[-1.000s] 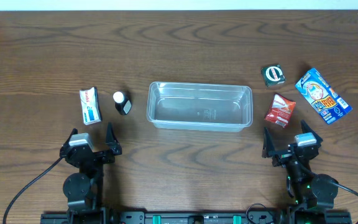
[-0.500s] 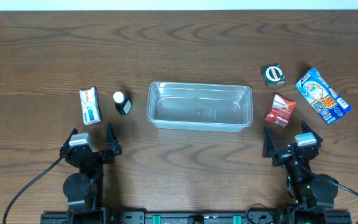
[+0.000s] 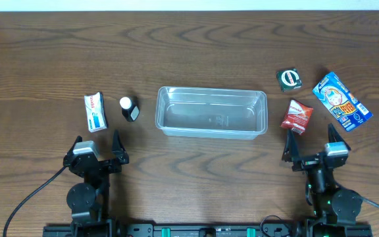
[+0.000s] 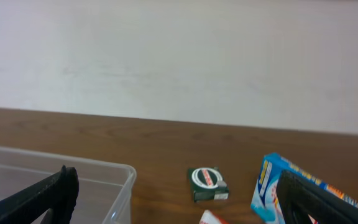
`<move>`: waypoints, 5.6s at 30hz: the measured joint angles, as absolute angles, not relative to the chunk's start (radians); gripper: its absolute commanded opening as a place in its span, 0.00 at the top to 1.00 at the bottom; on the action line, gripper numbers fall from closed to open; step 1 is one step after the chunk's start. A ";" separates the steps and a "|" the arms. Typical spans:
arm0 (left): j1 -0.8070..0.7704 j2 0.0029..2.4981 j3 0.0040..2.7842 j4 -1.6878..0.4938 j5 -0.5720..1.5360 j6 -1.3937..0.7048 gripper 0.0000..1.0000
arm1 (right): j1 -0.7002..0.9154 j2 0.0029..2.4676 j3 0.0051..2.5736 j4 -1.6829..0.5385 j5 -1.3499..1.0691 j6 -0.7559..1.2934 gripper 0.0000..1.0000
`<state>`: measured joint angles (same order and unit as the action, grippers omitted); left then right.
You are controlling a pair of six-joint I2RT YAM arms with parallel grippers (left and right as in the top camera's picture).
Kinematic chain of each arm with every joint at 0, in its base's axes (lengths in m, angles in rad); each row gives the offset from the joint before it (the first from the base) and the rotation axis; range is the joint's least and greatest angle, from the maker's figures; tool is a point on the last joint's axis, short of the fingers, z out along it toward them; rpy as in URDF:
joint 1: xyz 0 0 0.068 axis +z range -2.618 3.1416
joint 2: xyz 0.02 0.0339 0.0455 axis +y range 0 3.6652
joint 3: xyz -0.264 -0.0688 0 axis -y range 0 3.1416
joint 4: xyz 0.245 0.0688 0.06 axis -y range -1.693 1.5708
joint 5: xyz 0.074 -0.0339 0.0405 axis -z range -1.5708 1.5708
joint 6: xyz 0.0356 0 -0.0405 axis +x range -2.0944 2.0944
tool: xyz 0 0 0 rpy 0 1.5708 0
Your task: Pack container
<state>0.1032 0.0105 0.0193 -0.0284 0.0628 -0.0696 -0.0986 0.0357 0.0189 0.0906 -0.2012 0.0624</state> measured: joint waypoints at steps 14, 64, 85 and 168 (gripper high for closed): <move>0.103 0.010 0.019 -0.028 0.063 -0.070 0.02 | -0.099 0.883 0.778 -0.254 -0.274 0.101 0.01; 0.103 0.010 0.019 -0.029 0.063 -0.070 0.02 | -0.262 1.677 1.341 -0.740 0.219 -0.127 0.01; 0.103 0.010 0.019 -0.029 0.063 -0.070 0.02 | -0.311 1.871 1.341 -0.694 0.147 -0.197 0.71; 0.103 0.010 0.019 -0.029 0.063 -0.070 0.02 | 0.423 1.819 1.409 -0.897 -0.228 -1.080 0.99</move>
